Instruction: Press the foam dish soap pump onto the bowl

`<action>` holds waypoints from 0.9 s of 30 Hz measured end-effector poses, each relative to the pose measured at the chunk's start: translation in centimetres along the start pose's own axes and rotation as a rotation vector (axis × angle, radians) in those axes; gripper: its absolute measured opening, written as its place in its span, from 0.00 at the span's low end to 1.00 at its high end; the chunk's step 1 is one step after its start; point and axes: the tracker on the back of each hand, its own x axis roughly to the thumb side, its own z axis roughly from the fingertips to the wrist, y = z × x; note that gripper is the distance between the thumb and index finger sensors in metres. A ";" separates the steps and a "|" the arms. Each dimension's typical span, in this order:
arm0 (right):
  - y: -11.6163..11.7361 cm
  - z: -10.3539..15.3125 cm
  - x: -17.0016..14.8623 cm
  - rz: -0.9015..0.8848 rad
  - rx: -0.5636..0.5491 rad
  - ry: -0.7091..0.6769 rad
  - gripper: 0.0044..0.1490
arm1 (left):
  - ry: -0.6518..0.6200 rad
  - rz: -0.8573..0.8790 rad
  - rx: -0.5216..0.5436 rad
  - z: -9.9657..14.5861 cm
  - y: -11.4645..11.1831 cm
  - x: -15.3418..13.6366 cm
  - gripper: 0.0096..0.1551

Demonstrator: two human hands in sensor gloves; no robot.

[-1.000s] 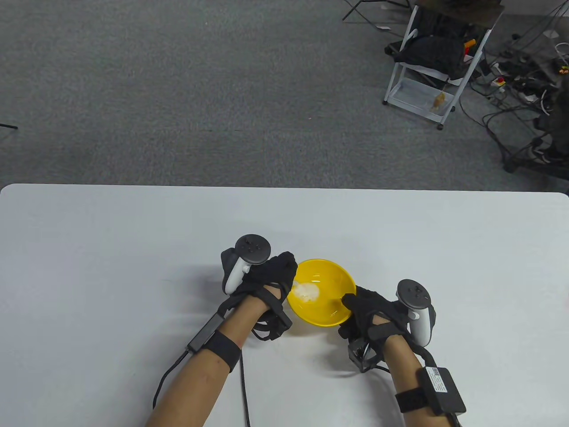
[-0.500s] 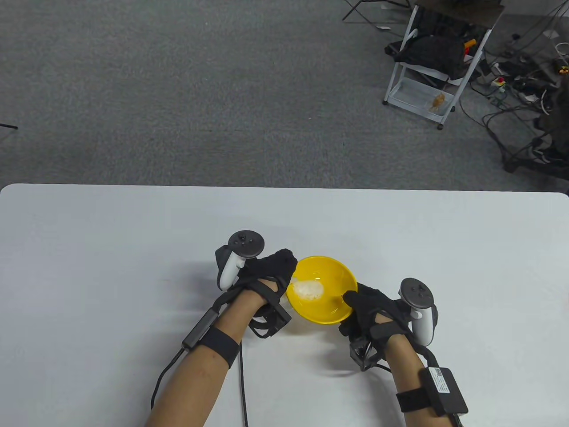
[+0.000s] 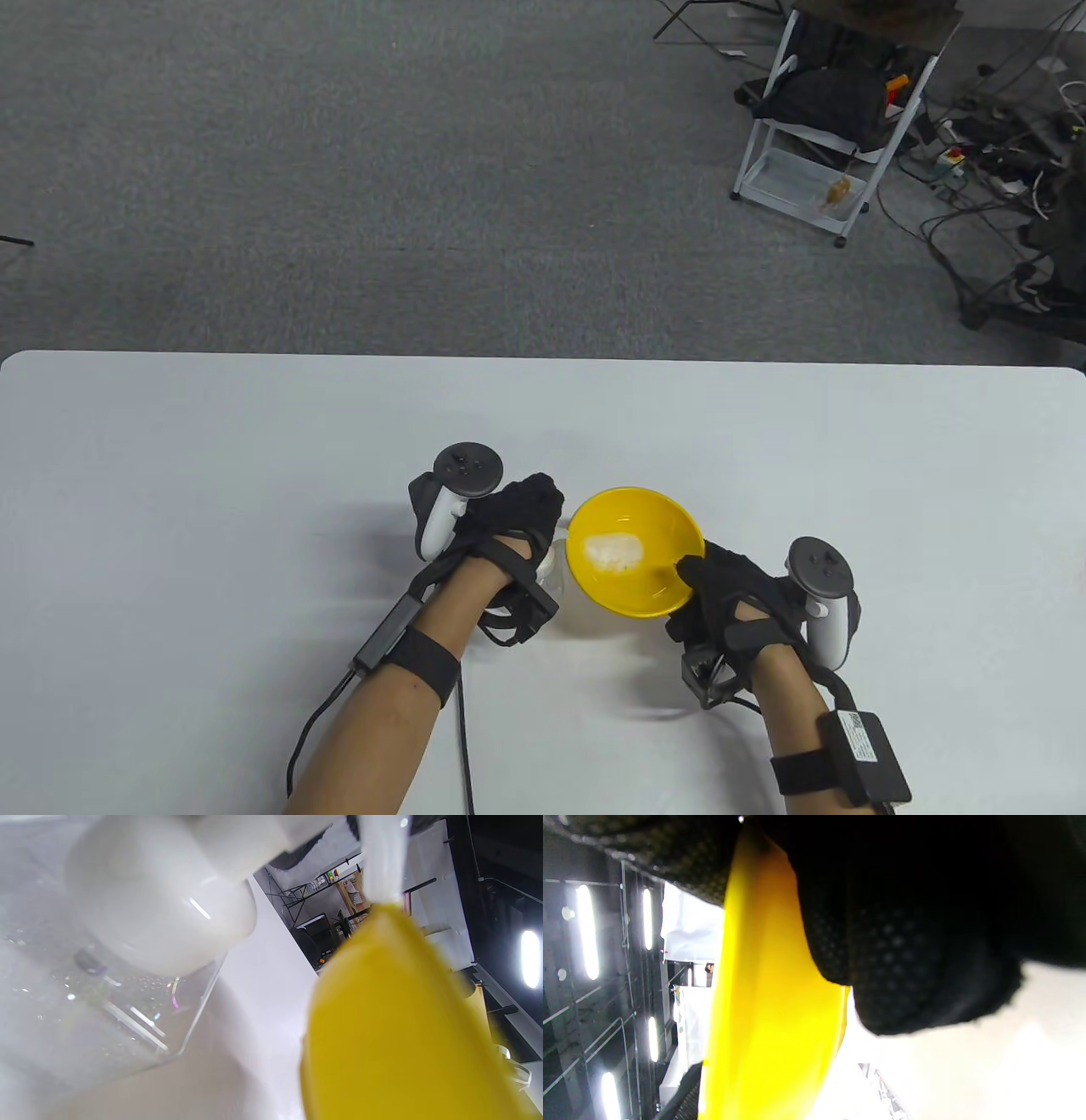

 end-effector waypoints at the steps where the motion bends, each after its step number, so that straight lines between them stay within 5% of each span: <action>1: -0.3 0.1 -0.1 -0.022 -0.002 0.000 0.40 | 0.000 -0.001 0.002 0.0 0.0 0.0 0.40; 9: -5.8 0.9 -0.7 -0.071 -0.111 0.003 0.40 | 0.001 0.013 0.008 0.1 -0.1 0.0 0.40; 18: -13.4 1.2 -5.1 -0.120 -0.379 0.105 0.41 | -0.005 0.027 0.015 0.2 -0.1 -0.1 0.40; 27: -15.4 1.2 -7.6 -0.098 -0.442 0.189 0.41 | -0.009 0.035 0.026 0.3 -0.1 -0.2 0.40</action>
